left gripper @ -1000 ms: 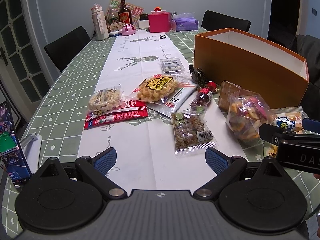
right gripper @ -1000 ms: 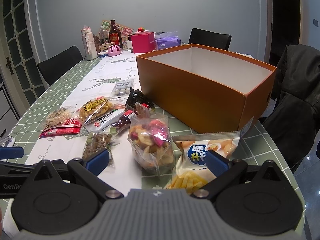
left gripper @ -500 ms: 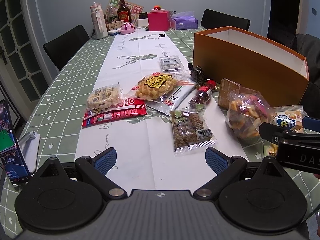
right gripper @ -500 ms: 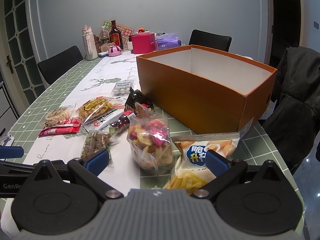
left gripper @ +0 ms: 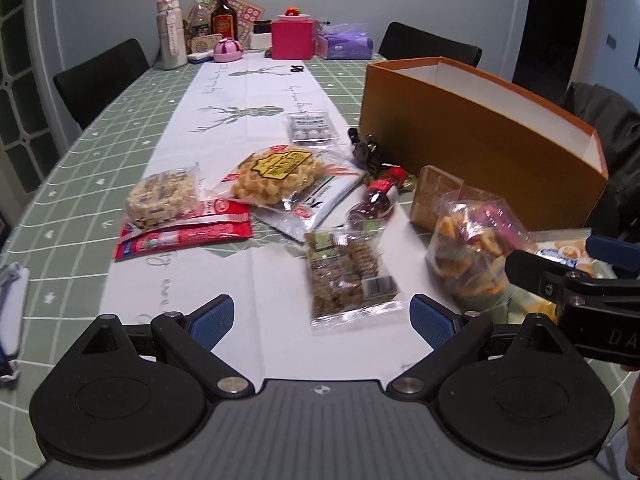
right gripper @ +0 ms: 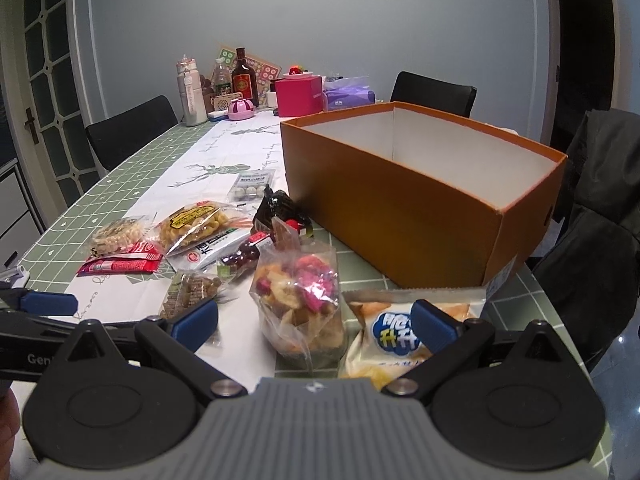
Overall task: Organize snacks
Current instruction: 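Grasp the nut-cluster bag with the left gripper while the right grasps the dried-fruit bag, then carry both held bags up and over into the orange box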
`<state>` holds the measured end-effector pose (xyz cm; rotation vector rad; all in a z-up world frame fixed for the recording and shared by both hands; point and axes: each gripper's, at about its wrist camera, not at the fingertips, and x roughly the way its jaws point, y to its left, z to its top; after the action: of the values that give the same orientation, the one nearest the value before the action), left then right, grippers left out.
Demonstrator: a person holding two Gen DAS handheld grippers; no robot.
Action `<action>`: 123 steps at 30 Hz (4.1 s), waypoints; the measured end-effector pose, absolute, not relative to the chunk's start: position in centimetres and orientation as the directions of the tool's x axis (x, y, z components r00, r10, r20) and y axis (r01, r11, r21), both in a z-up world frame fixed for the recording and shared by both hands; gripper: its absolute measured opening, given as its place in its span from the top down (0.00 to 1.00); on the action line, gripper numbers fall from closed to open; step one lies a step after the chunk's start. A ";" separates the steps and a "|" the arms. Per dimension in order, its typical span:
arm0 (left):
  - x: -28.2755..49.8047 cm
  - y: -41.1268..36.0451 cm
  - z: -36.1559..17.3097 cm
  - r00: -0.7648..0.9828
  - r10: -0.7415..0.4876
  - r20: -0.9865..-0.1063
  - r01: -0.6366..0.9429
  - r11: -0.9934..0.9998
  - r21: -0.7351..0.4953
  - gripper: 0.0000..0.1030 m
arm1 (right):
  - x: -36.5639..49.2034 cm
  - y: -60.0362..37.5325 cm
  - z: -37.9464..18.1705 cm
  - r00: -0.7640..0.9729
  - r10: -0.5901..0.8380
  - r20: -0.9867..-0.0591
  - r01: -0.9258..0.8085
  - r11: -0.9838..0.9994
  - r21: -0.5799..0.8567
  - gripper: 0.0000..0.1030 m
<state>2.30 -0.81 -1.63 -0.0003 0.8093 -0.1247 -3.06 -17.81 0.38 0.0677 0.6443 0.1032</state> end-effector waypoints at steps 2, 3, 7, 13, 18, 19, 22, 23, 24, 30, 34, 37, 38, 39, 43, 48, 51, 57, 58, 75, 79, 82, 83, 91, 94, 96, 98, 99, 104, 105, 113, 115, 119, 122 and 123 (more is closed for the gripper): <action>2.9 -0.7 -2.0 0.678 -0.150 -0.720 0.120 0.988 -0.093 0.00 | -2.6 -18.1 0.5 0.789 0.129 -0.601 -0.087 0.991 0.099 0.03; 3.2 -0.6 -2.1 0.675 -0.164 -0.719 0.120 0.986 -0.113 0.00 | -2.3 -18.2 0.5 0.785 0.131 -0.605 -0.090 0.991 0.099 0.03; 4.2 -0.5 -2.7 0.664 -0.197 -0.721 0.110 0.980 -0.166 0.00 | -1.7 -18.4 0.6 0.792 0.137 -0.595 -0.105 0.990 0.090 0.03; 6.1 -0.8 -3.5 0.656 -0.202 -0.727 0.097 0.978 -0.185 0.02 | -0.9 -18.4 1.1 0.806 0.148 -0.573 -0.130 0.989 0.073 0.03; 7.6 -1.1 -4.3 0.638 -0.208 -0.741 0.084 0.976 -0.202 0.08 | 0.4 -18.2 1.2 0.800 0.174 -0.575 -0.161 0.984 0.073 0.05; 7.8 -1.1 -4.5 0.633 -0.210 -0.746 0.081 0.975 -0.206 0.10 | 0.7 -18.1 1.1 0.797 0.176 -0.578 -0.167 0.983 0.070 0.09; 8.3 -1.1 -5.2 0.622 -0.209 -0.755 0.074 0.975 -0.210 0.17 | 1.4 -17.9 0.7 0.784 0.187 -0.592 -0.182 0.981 0.069 0.11; 8.4 -1.1 -5.4 0.619 -0.208 -0.757 0.073 0.975 -0.208 0.21 | 1.6 -17.8 0.6 0.780 0.190 -0.596 -0.186 0.980 0.069 0.11; 8.3 -1.1 -5.4 0.627 -0.204 -0.752 0.075 0.976 -0.202 0.21 | 1.8 -17.7 0.4 0.778 0.191 -0.599 -0.188 0.980 0.068 0.11; 8.3 -1.2 -5.4 0.623 -0.212 -0.753 0.092 0.976 -0.198 0.29 | 2.3 -17.0 -0.5 0.758 0.194 -0.623 -0.211 0.976 0.047 0.18; 8.1 -1.1 -5.4 0.635 -0.218 -0.741 0.099 0.974 -0.202 0.36 | 2.5 -16.7 -1.4 0.738 0.202 -0.644 -0.229 0.973 0.042 0.25; 7.9 -1.0 -5.5 0.643 -0.226 -0.732 0.112 0.973 -0.202 0.37 | 2.7 -16.7 -1.9 0.718 0.219 -0.660 -0.246 0.968 0.052 0.33; 7.8 -1.0 -5.5 0.645 -0.229 -0.729 0.118 0.972 -0.201 0.37 | 2.8 -16.6 -2.1 0.713 0.222 -0.665 -0.252 0.966 0.053 0.34; 7.7 -1.0 -5.5 0.646 -0.231 -0.728 0.123 0.972 -0.199 0.38 | 2.9 -16.6 -2.3 0.709 0.225 -0.668 -0.257 0.965 0.052 0.38; 7.5 -0.9 -5.5 0.649 -0.240 -0.722 0.133 0.970 -0.203 0.41 | 2.8 -16.5 -2.4 0.716 0.225 -0.661 -0.259 0.965 0.048 0.42; 7.2 -1.0 -5.4 0.653 -0.251 -0.714 0.148 0.968 -0.205 0.46 | 2.7 -16.8 -2.2 0.719 0.233 -0.655 -0.256 0.965 0.062 0.47; 6.9 -1.0 -5.3 0.655 -0.256 -0.711 0.151 0.966 -0.208 0.48 | 2.6 -16.8 -2.0 0.718 0.244 -0.652 -0.260 0.963 0.074 0.50; 6.5 -0.7 -4.5 0.672 -0.262 -0.693 0.157 0.965 -0.212 0.48 | 2.3 -16.7 -1.6 0.725 0.256 -0.639 -0.267 0.960 0.081 0.51; 6.5 -0.7 -4.3 0.674 -0.262 -0.691 0.157 0.964 -0.212 0.48 | 2.3 -16.6 -1.4 0.727 0.258 -0.637 -0.269 0.960 0.081 0.51; 6.0 -1.7 -1.9 0.699 -0.257 -0.667 0.185 0.966 -0.178 0.48 | 1.7 -17.5 1.3 0.762 0.284 -0.582 -0.288 0.954 0.088 0.52; 6.2 -2.5 -1.1 0.706 -0.260 -0.659 0.205 0.965 -0.162 0.48 | 1.5 -18.0 2.2 0.777 0.287 -0.561 -0.288 0.954 0.089 0.53; 6.4 -3.3 -0.3 0.715 -0.259 -0.649 0.222 0.965 -0.141 0.48 | 1.3 -18.6 3.1 0.788 0.286 -0.545 -0.286 0.954 0.087 0.53; 6.5 -3.4 0.0 0.718 -0.263 -0.645 0.227 0.964 -0.139 0.48 | 1.3 -18.8 3.3 0.792 0.285 -0.540 -0.285 0.955 0.086 0.53; 7.3 -5.9 2.4 0.740 -0.287 -0.608 0.286 0.953 -0.102 0.48 | 0.7 -20.9 5.8 0.831 0.252 -0.496 -0.255 0.965 0.063 0.53; 7.8 -7.1 3.2 0.747 -0.299 -0.594 0.312 0.946 -0.084 0.48 | 0.6 -21.9 6.7 0.847 0.233 -0.478 -0.238 0.970 0.051 0.53; 8.1 -7.8 3.9 0.752 -0.306 -0.583 0.328 0.942 -0.071 0.48 | 0.6 -22.6 7.3 0.857 0.220 -0.466 -0.226 0.973 0.043 0.53; 8.4 -8.6 4.5 0.759 -0.310 -0.572 0.341 0.938 -0.056 0.48 | 0.6 -23.2 7.9 0.866 0.210 -0.453 -0.216 0.976 0.040 0.53; 8.6 -8.9 4.9 0.762 -0.313 -0.567 0.348 0.936 -0.049 0.48 | 0.7 -23.6 8.3 0.871 0.205 -0.447 -0.211 0.977 0.037 0.53; 9.6 -10.8 6.3 0.771 -0.331 -0.544 0.385 0.923 -0.016 0.48 | 1.3 -25.2 9.7 0.885 0.189 -0.425 -0.191 0.981 0.038 0.53; 9.7 -11.2 6.6 0.772 -0.335 -0.540 0.392 0.920 -0.010 0.48 | 1.4 -25.6 10.0 0.886 0.189 -0.424 -0.189 0.981 0.042 0.53; 11.4 -14.2 8.1 0.765 -0.372 -0.526 0.441 0.898 0.006 0.48 | 3.1 -28.8 11.8 0.882 0.172 -0.438 -0.176 0.984 0.033 0.53; 11.9 -14.9 8.4 0.760 -0.381 -0.526 0.451 0.893 0.004 0.48 | 3.8 -29.7 12.3 0.877 0.175 -0.448 -0.178 0.983 0.035 0.53; 12.9 -16.6 8.8 0.761 -0.376 -0.530 0.468 0.883 0.045 0.48 | 5.4 -30.8 13.0 0.861 0.169 -0.480 -0.193 0.981 -0.001 0.53; 13.9 -17.8 8.7 0.751 -0.372 -0.546 0.479 0.875 0.064 0.48 | 7.1 -31.9 13.0 0.833 0.180 -0.523 -0.212 0.977 -0.001 0.53; 14.3 -18.2 8.5 0.742 -0.372 -0.558 0.484 0.873 0.061 0.48 | 7.9 -32.4 12.8 0.819 0.188 -0.542 -0.216 0.976 0.012 0.53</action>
<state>14.28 -18.16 8.50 0.2080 0.5641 -0.4727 7.86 -32.41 12.79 -0.0509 0.5721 0.2153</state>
